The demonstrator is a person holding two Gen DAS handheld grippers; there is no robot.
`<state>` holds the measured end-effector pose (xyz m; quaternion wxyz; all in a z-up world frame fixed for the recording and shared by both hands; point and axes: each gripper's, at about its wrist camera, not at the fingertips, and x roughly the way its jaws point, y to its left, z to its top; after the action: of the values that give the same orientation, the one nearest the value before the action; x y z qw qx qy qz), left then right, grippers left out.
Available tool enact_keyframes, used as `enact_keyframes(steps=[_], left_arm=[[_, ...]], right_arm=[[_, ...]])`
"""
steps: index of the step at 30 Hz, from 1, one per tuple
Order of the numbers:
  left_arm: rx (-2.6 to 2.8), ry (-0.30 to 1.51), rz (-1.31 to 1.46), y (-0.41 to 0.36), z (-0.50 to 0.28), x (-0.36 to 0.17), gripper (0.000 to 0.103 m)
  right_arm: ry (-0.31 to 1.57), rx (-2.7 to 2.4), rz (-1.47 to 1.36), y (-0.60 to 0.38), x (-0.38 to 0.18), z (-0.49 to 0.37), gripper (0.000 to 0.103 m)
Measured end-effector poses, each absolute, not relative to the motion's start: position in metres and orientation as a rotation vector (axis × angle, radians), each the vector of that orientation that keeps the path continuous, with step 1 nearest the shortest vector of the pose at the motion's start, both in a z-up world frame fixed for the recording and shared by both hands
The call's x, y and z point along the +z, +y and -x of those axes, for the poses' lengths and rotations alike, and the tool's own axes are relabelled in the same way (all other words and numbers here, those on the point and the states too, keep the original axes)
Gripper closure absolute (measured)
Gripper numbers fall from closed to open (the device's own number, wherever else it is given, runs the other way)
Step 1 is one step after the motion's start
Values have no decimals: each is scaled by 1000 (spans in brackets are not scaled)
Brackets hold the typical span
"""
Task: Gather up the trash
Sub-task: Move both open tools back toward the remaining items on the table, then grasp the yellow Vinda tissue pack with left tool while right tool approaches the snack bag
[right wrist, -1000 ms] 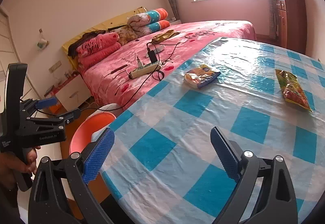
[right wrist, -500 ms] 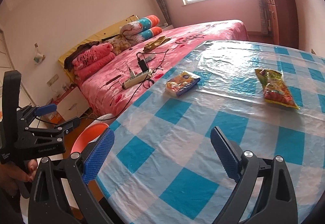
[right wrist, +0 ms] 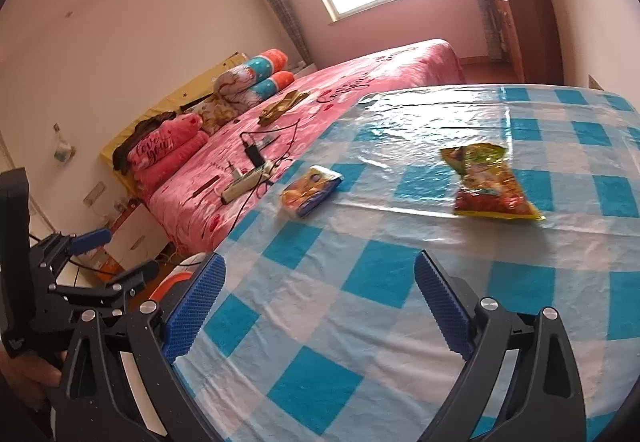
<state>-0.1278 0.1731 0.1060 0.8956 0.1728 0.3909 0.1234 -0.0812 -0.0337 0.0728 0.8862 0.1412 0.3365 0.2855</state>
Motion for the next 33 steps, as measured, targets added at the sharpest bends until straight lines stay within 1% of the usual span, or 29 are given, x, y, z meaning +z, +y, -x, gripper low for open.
enact_keyframes(steps=[11, 20, 33], left_arm=[[185, 817, -360, 144, 110, 100, 11], [94, 843, -297, 131, 85, 89, 11], [-102, 856, -247, 136, 8, 69, 11]], right_arm=[[690, 527, -357, -69, 72, 69, 9], [698, 426, -388, -102, 62, 48, 9], [783, 371, -375, -121, 44, -2, 9]])
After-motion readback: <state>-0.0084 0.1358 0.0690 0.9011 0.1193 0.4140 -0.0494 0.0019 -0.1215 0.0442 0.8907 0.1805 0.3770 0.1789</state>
